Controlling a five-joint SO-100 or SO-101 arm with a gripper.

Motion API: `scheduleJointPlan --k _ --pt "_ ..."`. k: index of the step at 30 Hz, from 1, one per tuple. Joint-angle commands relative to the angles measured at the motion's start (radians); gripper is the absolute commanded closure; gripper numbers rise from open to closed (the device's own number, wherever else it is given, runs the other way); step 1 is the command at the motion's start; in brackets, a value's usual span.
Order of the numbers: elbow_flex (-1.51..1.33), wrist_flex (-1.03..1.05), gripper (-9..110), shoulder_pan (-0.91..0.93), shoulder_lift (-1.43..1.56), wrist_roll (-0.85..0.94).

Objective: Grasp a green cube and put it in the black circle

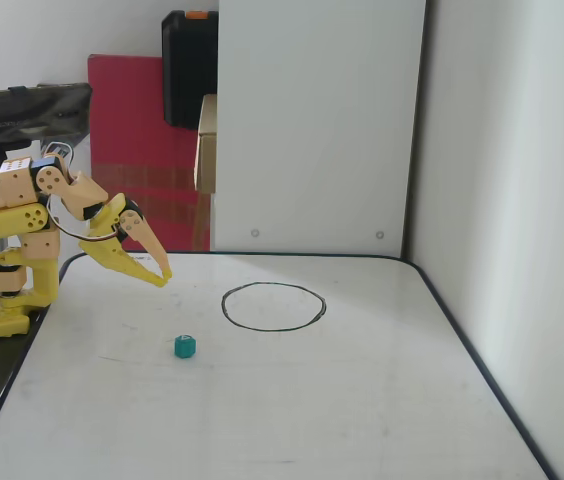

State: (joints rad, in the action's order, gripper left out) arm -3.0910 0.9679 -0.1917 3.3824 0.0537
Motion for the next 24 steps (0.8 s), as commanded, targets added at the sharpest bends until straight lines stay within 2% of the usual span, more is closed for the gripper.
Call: scheduleJointPlan --k 1,14,19,24 --pt "-0.021 -0.015 101 0.0 -0.002 0.006" --pt "0.02 0.02 101 0.003 -0.002 0.008" --pt "0.219 0.103 101 0.046 -0.127 0.02" --pt "0.58 0.187 101 0.141 -0.353 0.077"
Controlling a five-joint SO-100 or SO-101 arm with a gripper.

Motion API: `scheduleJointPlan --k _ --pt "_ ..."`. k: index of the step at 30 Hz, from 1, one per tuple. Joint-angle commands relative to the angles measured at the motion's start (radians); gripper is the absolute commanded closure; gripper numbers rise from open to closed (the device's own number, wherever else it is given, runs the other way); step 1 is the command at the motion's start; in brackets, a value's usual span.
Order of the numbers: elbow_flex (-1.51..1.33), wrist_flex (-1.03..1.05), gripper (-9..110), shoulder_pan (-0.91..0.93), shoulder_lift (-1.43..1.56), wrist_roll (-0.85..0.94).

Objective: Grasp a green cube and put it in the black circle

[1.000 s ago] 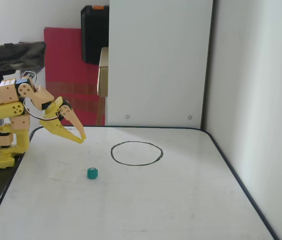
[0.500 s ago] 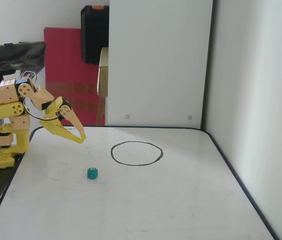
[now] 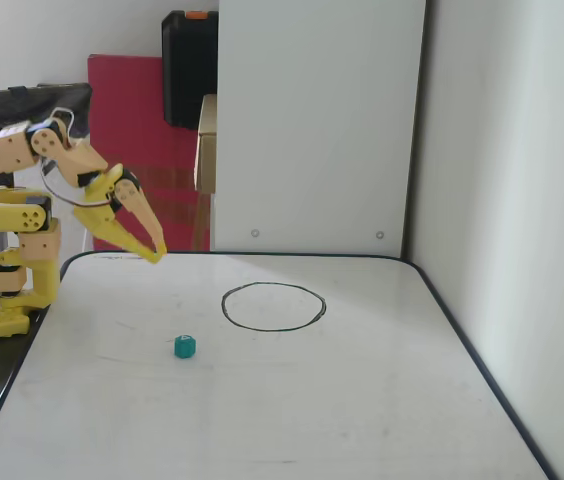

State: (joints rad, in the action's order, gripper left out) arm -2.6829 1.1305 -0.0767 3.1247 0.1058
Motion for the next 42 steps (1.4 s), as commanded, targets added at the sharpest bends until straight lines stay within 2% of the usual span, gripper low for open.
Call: scheduleJointPlan --k 1,10,19,26,42 --pt "0.244 0.029 101 0.048 -0.149 0.058" --pt "0.689 0.075 101 0.198 -0.683 0.46" --pt "0.891 0.198 96 0.345 -1.015 0.761" --pt "0.885 0.264 93 0.396 -1.177 0.911" --pt "0.956 0.216 87 0.434 -1.44 1.048"
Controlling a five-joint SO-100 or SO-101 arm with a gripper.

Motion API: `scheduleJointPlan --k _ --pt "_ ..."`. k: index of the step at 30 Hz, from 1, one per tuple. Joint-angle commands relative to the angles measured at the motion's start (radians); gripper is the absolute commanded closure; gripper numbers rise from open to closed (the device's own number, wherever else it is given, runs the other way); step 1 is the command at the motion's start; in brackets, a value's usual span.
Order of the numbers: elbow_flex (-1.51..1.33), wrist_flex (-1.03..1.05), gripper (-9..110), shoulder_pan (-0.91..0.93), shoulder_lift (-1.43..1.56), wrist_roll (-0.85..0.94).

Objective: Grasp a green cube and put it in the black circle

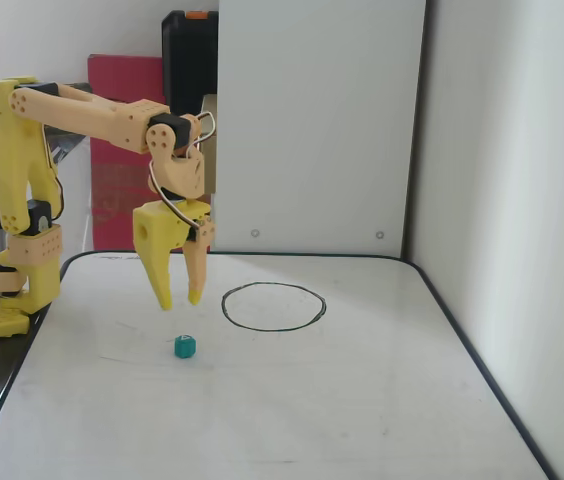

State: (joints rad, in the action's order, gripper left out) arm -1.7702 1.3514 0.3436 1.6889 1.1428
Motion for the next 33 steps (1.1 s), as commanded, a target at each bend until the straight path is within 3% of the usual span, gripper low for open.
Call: scheduleJointPlan --k 1,33 --pt "0.054 -0.003 87 0.017 -0.017 0.02" --pt "0.106 -0.057 87 0.066 -0.179 0.141"
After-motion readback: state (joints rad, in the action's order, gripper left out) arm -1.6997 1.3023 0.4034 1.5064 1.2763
